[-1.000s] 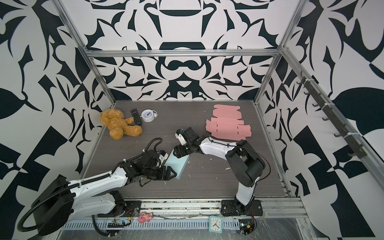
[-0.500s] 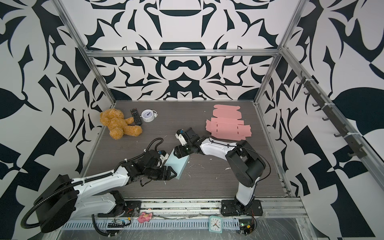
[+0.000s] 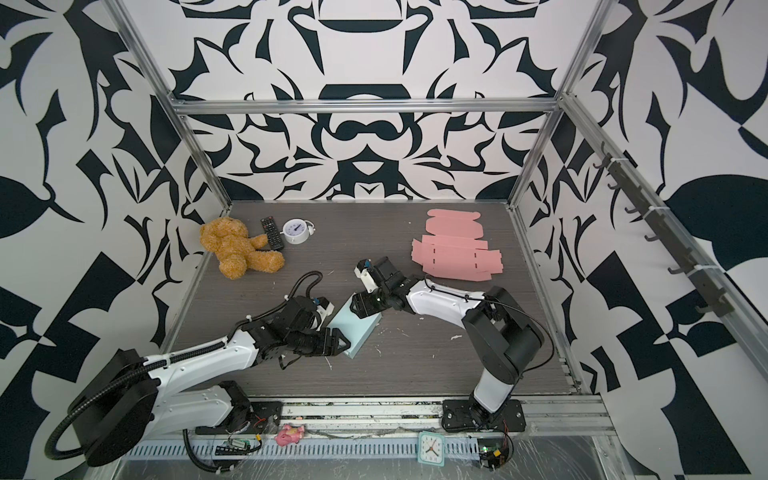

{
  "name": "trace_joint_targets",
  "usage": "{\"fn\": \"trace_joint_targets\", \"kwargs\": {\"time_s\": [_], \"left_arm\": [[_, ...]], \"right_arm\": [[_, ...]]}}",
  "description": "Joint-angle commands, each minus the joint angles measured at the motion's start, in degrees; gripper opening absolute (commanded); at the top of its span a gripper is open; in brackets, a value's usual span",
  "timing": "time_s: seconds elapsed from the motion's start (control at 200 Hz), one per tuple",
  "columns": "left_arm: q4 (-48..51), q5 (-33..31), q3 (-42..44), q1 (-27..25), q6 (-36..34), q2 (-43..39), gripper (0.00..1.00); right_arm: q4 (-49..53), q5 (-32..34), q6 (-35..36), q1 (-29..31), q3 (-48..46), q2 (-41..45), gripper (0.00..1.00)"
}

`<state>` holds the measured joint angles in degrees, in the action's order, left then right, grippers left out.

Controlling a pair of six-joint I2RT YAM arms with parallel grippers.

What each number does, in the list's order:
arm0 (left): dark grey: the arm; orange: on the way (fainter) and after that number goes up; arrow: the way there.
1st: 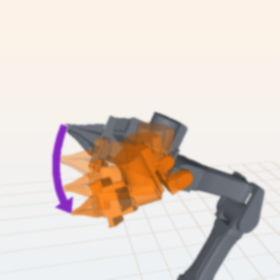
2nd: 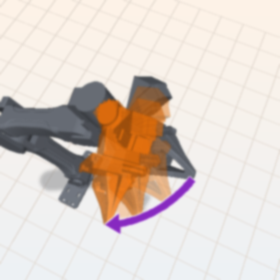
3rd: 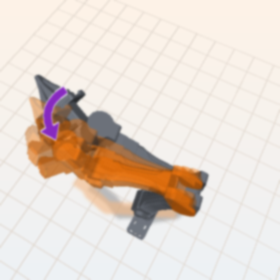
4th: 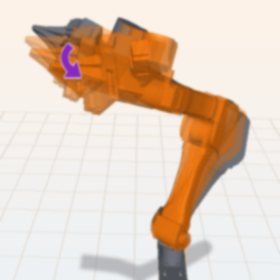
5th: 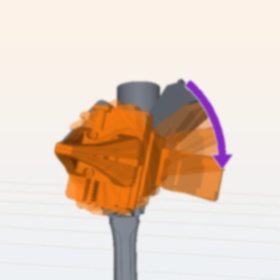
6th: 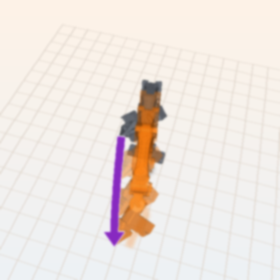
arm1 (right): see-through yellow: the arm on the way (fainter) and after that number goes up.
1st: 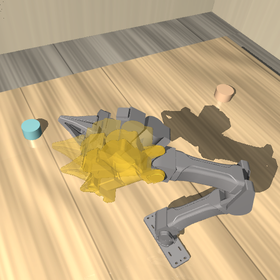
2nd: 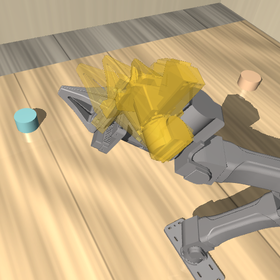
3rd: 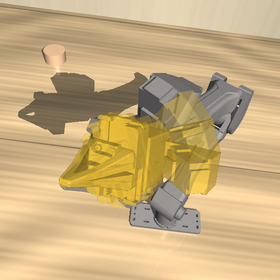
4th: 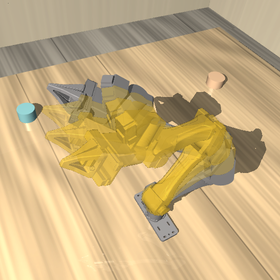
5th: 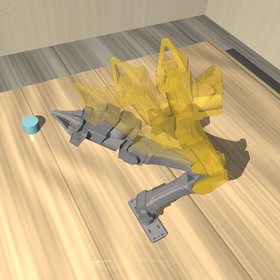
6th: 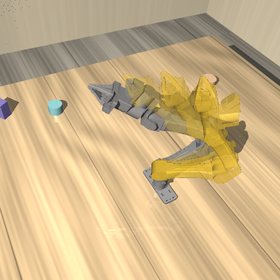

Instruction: Fold the paper box

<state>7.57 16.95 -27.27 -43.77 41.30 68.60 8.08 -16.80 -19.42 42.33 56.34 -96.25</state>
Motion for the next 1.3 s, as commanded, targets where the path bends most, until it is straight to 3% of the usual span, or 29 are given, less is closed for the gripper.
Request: {"fn": "trace_joint_targets", "kwargs": {"time_s": [0.0,0.385,1.295], "left_arm": [[0.8,0.9,-2.1,1.4,-1.8,-0.5,0.77],[3.7,2.7,-3.5,7.2,-5.6,-1.8,0.76],[2.7,4.1,-8.4,16.2,-11.0,6.1,0.75]], "right_arm": [[-1.2,-0.2,-0.9,0.0,-0.7,2.3,0.71],[-1.1,-0.2,-1.2,0.0,-0.6,2.7,0.71],[-1.4,-1.0,-1.2,0.1,2.5,-0.4,0.72]]}}
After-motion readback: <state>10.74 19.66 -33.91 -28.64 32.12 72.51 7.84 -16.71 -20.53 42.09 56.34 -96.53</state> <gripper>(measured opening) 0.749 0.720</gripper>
